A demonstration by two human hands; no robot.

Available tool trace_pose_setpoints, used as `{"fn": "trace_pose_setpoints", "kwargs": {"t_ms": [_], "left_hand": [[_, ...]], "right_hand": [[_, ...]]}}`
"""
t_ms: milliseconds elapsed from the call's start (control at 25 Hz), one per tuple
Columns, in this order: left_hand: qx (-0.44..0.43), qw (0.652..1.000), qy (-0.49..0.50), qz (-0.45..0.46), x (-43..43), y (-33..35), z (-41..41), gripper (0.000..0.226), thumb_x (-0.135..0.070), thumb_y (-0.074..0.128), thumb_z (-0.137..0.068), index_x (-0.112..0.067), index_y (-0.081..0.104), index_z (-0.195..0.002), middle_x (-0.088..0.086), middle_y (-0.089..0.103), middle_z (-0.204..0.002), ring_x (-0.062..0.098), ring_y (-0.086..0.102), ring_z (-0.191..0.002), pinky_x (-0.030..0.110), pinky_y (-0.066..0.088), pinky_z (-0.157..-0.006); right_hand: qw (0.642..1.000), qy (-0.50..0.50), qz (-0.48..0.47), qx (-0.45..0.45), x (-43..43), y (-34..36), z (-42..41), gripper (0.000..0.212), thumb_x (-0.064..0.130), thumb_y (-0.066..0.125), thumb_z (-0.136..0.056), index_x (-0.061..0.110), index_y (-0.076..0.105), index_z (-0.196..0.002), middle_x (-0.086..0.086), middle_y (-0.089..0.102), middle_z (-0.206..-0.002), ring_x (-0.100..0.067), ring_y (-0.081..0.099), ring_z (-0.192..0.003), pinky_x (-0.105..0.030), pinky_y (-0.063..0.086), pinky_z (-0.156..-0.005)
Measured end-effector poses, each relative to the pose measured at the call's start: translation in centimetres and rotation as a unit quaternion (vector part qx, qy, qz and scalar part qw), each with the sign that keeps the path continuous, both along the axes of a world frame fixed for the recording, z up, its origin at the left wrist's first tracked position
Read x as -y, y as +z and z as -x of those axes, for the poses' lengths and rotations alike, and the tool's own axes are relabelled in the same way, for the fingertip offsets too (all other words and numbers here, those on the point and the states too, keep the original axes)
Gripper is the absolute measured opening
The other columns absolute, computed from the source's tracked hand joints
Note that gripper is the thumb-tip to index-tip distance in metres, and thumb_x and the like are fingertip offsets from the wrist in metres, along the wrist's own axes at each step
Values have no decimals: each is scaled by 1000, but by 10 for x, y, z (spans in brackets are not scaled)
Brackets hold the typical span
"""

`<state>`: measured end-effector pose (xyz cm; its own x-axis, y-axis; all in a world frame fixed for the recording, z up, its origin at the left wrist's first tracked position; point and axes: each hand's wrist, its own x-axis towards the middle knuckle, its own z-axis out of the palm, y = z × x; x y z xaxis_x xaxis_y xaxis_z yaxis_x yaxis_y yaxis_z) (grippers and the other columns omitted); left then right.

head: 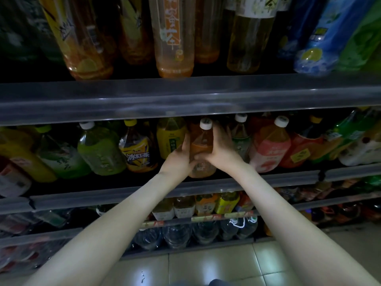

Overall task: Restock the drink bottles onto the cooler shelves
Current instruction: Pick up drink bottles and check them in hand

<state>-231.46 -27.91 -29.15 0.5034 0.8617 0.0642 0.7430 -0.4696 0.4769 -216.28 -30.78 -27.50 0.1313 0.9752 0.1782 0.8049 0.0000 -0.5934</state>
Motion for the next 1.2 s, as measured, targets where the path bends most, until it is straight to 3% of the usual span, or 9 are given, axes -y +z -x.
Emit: {"fn": "trace_pose_setpoints", "kwargs": {"t_ms": [80,160,240,400,520,800,920,1040,1200], "left_hand": [[4,1000,-10,-5,2,0,3,90,-41,56,-92,-15,-7,-151,20,52,-131,33,61,-103,35,50,-80],[14,999,-37,1,4,-2,7,92,-37,58,-91,-19,-11,-150,19,47,-137,33,60,-107,36,50,-84],[14,999,-52,1,4,-3,9,92,-32,57,-93,-21,-15,-149,18,39,-145,32,59,-110,37,51,-86],[-4,999,-45,-9,-1,-3,4,90,-33,56,-93,-22,-14,-149,13,31,-151,31,56,-114,38,52,-86],[-15,999,-18,-23,1,-4,-3,90,-37,56,-93,-20,-12,-150,14,31,-150,32,53,-118,38,52,-84],[23,1000,18,-2,10,-8,-9,90,-32,56,-93,-20,-12,-150,16,36,-149,33,59,-109,39,52,-82],[37,997,15,-69,21,-18,1,73,-28,56,-94,-6,14,-150,20,40,-144,35,55,-116,38,52,-80],[13,976,-32,-215,44,-50,27,39,-17,50,-93,1,50,-128,19,62,-110,35,64,-94,38,57,-68],[-60,977,-68,-191,76,-101,63,34,-16,41,-87,-3,58,-114,13,63,-97,31,63,-80,36,57,-61]], "right_hand": [[983,-35,1,181,10,-15,-9,109,56,71,-73,17,9,-153,-11,7,-159,-28,-2,-147,-52,-8,-117],[967,-65,14,248,21,-24,-22,107,59,65,-77,20,1,-154,-10,-12,-160,-25,-22,-144,-50,-21,-110],[966,-64,21,248,28,-26,-34,105,47,69,-80,25,-3,-153,-3,-25,-156,-21,-33,-138,-49,-17,-112],[957,-68,61,276,30,-17,-43,96,-9,51,-85,32,-4,-152,9,-32,-149,-21,-28,-142,-41,-5,-118],[950,-84,55,296,27,-16,-43,93,-14,46,-84,31,2,-153,4,-17,-159,-25,-19,-146,-42,2,-120],[950,-86,-42,298,19,-41,-47,99,8,70,-79,23,7,-153,-7,7,-161,-31,-2,-147,-48,7,-115],[961,-71,-75,257,33,-46,-46,90,11,66,-84,16,8,-153,-13,11,-160,-31,6,-147,-46,11,-115],[970,-35,-78,227,59,-71,-37,79,13,64,-85,7,21,-150,-19,23,-155,-33,14,-143,-49,20,-115],[980,23,-77,180,90,-113,-12,64,9,65,-84,1,39,-142,-19,47,-137,-30,39,-125,-44,39,-106]]}}
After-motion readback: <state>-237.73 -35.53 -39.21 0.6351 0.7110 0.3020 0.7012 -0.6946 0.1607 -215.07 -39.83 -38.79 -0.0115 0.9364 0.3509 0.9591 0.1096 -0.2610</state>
